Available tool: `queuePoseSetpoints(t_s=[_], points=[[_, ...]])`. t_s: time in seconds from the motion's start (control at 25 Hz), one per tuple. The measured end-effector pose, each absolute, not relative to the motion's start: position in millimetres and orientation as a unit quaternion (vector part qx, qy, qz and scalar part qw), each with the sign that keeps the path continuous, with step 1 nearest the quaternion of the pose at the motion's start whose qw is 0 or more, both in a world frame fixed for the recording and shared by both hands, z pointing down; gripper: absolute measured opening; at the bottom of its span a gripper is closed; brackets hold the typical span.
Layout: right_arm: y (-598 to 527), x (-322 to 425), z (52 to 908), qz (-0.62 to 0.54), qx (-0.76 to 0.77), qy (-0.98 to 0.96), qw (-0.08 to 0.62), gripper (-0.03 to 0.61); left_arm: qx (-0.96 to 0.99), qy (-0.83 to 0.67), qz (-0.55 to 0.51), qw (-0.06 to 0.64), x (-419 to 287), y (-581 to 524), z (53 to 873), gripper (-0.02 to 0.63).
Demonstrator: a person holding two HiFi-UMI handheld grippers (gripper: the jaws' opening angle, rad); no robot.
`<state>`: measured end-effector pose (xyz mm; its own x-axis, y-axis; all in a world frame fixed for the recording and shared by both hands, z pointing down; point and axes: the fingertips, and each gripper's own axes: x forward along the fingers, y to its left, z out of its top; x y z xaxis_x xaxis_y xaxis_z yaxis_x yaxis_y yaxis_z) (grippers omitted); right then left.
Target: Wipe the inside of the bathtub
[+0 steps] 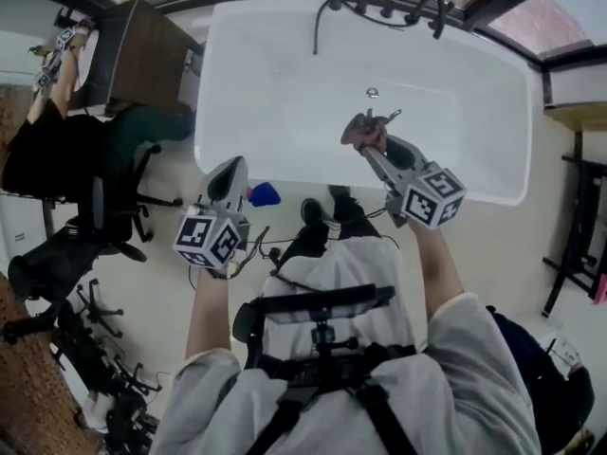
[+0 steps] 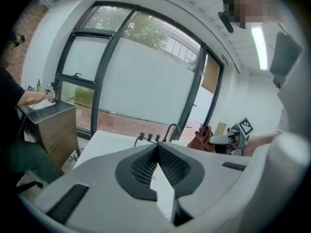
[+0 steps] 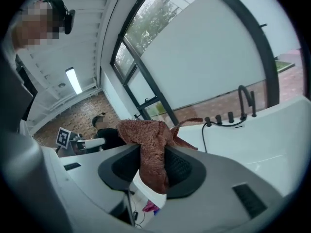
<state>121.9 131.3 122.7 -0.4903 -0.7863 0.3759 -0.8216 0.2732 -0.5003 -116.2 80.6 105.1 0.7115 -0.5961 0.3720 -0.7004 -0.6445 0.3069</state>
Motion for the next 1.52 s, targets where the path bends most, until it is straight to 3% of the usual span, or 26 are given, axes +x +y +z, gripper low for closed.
queuePoseSetpoints(t_s=[0.6, 1.52], points=[[244.0, 197.3, 96.9, 0.259, 0.664, -0.699, 0.056, 0.149, 0.929, -0.291, 0.113, 0.196, -58.0, 127.8, 97.9, 0.008], [303.8, 321.3, 107.3, 0.246, 0.679, -0.687, 0.076, 0.147, 0.891, -0.396, 0.143, 0.169, -11.5, 176.0, 70.0, 0.008]])
